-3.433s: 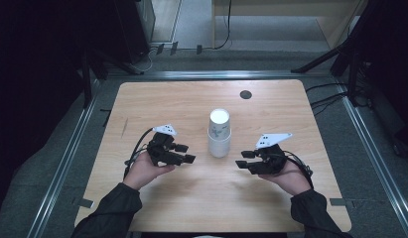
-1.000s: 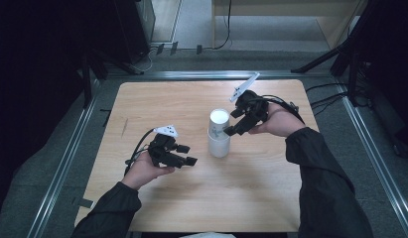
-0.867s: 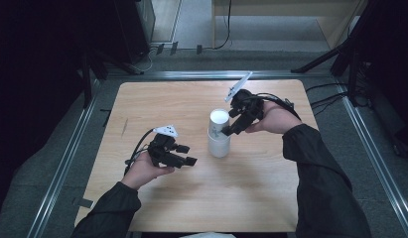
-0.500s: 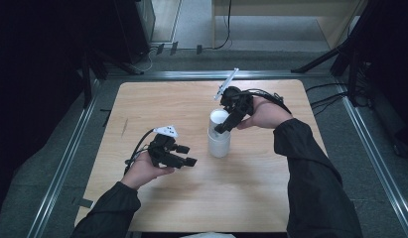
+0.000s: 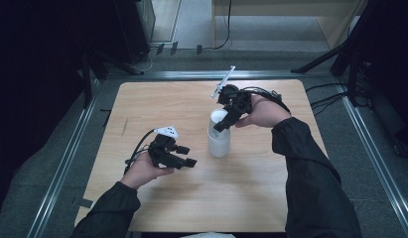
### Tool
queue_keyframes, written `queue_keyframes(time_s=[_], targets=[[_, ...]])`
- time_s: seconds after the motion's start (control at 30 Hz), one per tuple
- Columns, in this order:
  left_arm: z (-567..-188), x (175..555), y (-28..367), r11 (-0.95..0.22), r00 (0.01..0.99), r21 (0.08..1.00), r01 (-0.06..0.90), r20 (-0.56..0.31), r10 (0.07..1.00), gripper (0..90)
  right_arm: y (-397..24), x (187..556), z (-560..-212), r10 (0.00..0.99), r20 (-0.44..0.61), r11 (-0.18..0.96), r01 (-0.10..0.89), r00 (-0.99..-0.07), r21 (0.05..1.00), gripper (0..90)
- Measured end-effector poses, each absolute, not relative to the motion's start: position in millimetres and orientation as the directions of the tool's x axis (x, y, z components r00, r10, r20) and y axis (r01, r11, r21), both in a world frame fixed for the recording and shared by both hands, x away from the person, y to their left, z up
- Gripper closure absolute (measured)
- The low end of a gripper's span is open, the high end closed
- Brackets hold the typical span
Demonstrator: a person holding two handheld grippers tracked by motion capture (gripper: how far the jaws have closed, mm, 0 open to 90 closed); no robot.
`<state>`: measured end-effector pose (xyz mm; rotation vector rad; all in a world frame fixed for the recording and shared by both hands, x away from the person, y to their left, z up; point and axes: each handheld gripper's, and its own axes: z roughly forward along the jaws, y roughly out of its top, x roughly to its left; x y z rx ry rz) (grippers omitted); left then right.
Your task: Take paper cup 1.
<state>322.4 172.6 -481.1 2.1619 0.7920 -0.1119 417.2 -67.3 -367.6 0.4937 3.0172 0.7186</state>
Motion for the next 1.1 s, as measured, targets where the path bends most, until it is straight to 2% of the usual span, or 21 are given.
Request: queue_keyframes(time_s=[0.73, 1.1], targets=[[-480.5, 322.5, 173.9, -0.464, 0.797, 0.673, 0.576, -0.338, 0.5, 34.4, -64.7, 417.1, -346.5, 0.313, 0.058, 0.852, 0.307, -0.948, 0.423, 35.0], [-480.0, 323.1, 174.2, -0.463, 0.798, 0.671, 0.58, -0.352, 0.489, 32.8, -67.7, 412.0, -309.2, 0.325, 0.04, 0.849, 0.311, -0.945, 0.427, 35.3]])
